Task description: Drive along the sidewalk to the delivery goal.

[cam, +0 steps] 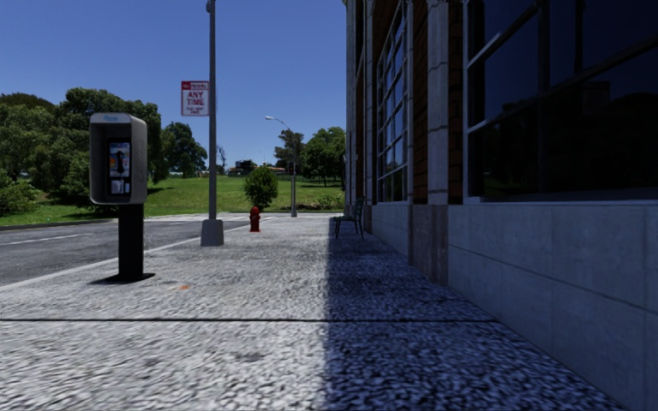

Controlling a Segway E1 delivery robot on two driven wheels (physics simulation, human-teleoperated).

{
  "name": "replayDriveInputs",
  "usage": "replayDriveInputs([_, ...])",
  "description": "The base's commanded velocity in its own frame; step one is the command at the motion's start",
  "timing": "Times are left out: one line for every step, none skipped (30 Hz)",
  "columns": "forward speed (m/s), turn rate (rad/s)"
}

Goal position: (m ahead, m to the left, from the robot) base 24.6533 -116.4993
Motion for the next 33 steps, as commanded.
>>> replayDriveInputs([2.00,0.00])
replayDriveInputs([2.00,0.00])
replayDriveInputs([2.00,0.00])
replayDriveInputs([2.00,0.00])
replayDriveInputs([2.00,0.00])
replayDriveInputs([2.00,0.00])
replayDriveInputs([2.00,0.00])
replayDriveInputs([2.00,0.00])
replayDriveInputs([2.00,0.00])
replayDriveInputs([2.00,0.00])
replayDriveInputs([2.00,0.00])
replayDriveInputs([2.00,0.00])
replayDriveInputs([2.00,0.00])
replayDriveInputs([2.00,0.00])
replayDriveInputs([2.00,0.00])
replayDriveInputs([2.00,0.00])
replayDriveInputs([2.00,0.08])
replayDriveInputs([2.00,0.14])
replayDriveInputs([2.00,0.16])
replayDriveInputs([2.00,0.16])
replayDriveInputs([2.00,0.17])
replayDriveInputs([2.00,0.19])
replayDriveInputs([2.00,0.20])
replayDriveInputs([2.00,0.20])
replayDriveInputs([2.00,0.20])
replayDriveInputs([2.00,0.20])
replayDriveInputs([2.00,0.20])
replayDriveInputs([2.00,0.20])
replayDriveInputs([2.00,0.20])
replayDriveInputs([2.00,0.20])
replayDriveInputs([2.00,0.20])
replayDriveInputs([2.00,0.20])
replayDriveInputs([2.00,0.20])
